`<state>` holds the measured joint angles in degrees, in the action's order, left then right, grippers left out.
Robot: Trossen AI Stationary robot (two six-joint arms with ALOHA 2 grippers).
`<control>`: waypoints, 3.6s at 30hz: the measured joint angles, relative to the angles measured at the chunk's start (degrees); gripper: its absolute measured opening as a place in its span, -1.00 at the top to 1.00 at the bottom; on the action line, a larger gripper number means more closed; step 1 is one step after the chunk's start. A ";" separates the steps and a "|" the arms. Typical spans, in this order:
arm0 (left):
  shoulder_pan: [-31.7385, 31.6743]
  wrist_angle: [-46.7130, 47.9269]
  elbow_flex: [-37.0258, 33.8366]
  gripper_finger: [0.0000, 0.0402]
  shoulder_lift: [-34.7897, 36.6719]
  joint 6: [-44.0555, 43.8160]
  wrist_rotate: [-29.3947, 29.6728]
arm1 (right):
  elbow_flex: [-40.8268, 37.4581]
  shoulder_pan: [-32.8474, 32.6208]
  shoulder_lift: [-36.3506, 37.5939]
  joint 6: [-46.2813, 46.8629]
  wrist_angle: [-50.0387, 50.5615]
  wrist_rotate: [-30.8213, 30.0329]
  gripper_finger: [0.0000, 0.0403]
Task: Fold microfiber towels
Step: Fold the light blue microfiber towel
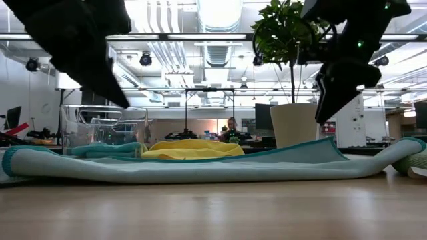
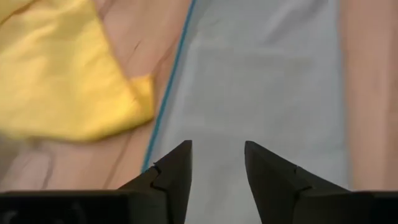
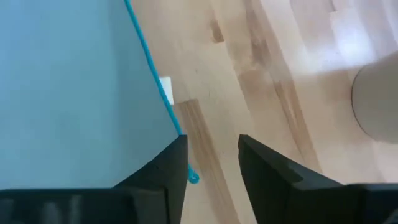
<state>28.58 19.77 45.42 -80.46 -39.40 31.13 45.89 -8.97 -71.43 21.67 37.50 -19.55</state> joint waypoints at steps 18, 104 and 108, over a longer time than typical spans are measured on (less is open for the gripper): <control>-0.11 -13.49 3.12 0.76 -17.92 6.76 -0.83 | -2.94 -11.70 -4.84 6.84 -19.20 0.48 0.91; -7.96 -13.31 3.81 0.81 -21.54 8.70 -0.65 | -22.18 14.05 -1.45 18.68 -39.31 30.27 -0.01; -7.96 -13.31 3.81 0.81 -21.54 8.72 -0.65 | -22.23 14.05 -1.45 19.06 -39.34 30.31 0.21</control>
<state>20.62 6.46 49.23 -102.00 -30.68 30.48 23.66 5.08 -72.88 40.73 -1.85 10.76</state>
